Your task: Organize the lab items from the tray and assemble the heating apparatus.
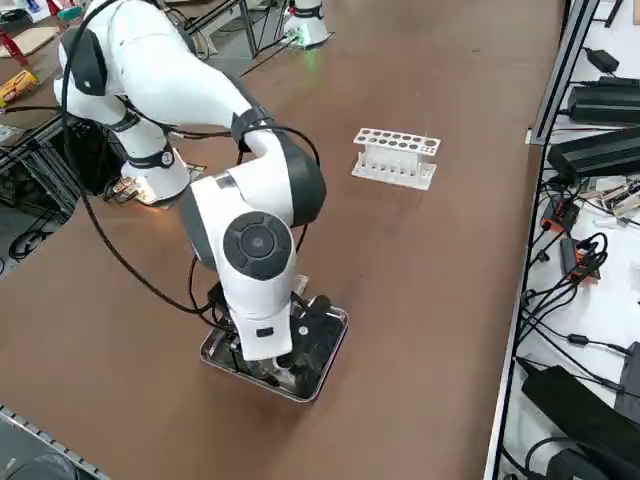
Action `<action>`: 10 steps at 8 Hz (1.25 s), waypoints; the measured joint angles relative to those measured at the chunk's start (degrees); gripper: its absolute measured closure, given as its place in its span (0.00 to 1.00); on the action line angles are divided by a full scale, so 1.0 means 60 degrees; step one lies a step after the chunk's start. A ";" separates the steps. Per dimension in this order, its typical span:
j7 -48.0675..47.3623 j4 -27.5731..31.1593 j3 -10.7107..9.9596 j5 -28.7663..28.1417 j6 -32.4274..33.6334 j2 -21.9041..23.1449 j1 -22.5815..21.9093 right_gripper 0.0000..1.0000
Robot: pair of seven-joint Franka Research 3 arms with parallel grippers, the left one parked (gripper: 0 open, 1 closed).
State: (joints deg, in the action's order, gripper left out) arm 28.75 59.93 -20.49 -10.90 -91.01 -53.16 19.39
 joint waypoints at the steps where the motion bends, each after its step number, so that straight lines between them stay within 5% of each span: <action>1: 0.0007 0.0060 0.0000 0.0002 0.0009 -0.0001 0.0002 0.42; 10: 0.0097 0.0329 0.0000 0.0049 0.0027 -0.0002 0.0004 0.42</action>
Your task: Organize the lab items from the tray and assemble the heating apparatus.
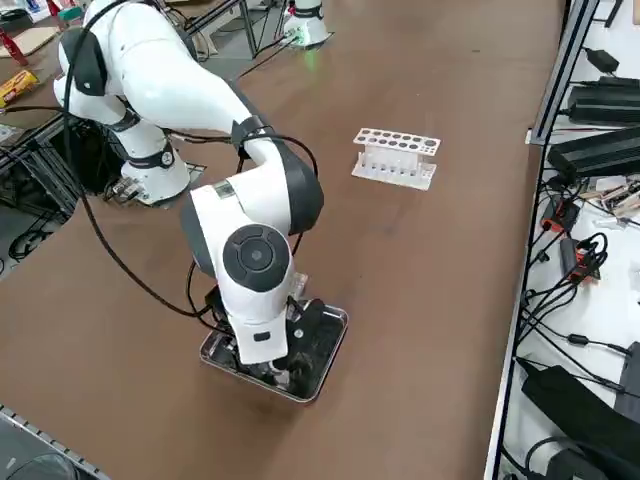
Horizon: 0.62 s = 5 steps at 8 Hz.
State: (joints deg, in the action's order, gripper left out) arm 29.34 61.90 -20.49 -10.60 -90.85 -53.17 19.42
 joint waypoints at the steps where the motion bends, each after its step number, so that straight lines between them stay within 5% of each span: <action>1: 0.0001 0.0023 0.0000 0.0000 0.0000 0.0000 0.0000 0.41; 5: 0.0002 0.0081 -0.0001 0.0117 0.0001 -0.0004 0.0036 0.41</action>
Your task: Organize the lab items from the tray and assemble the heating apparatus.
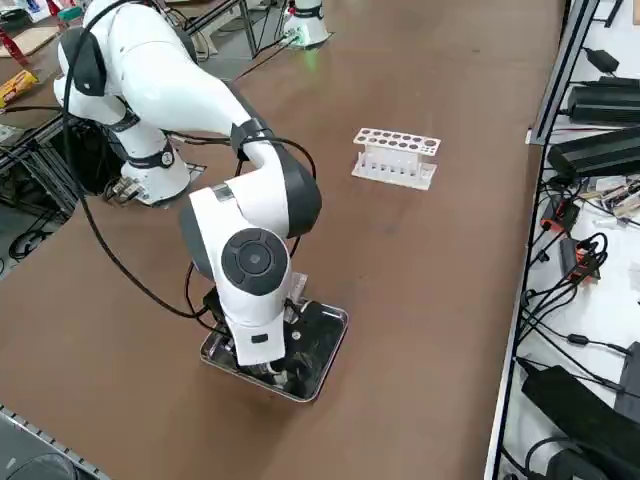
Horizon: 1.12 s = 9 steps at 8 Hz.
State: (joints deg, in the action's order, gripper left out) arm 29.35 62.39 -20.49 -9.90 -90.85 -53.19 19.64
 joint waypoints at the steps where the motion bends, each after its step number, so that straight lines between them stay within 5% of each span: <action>1: 0.0001 0.0013 0.0000 0.0068 0.0000 -0.0009 0.0009 0.42; 9: 0.0001 0.0018 0.0001 0.0100 0.0224 -0.0098 0.0025 0.49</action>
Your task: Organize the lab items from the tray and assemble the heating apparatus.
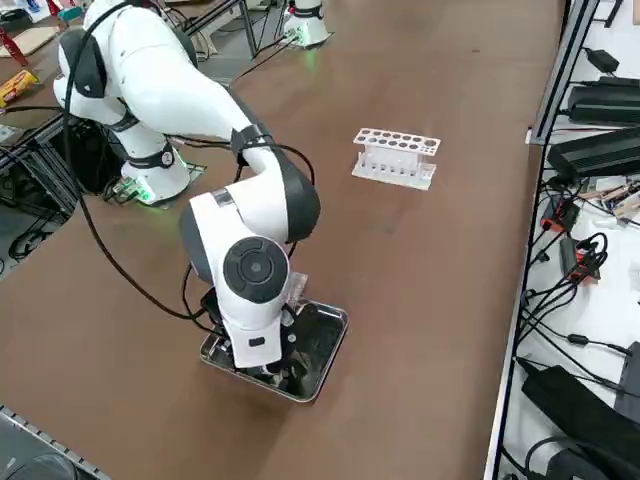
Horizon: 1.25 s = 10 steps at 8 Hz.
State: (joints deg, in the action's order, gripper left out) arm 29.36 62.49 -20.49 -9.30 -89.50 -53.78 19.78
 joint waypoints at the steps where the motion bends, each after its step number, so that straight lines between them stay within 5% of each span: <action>1: 0.0000 -0.0001 0.0000 0.0000 -0.0008 -0.0004 -0.0001 0.50; 7: 0.0000 -0.0003 0.0002 0.0000 -0.0165 -0.0004 -0.0002 0.55; 10: 0.0001 -0.0038 -0.0001 0.0016 -0.0188 -0.0001 -0.0004 0.68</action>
State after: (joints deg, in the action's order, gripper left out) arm 29.36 62.27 -20.50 -9.21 -90.63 -53.79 19.76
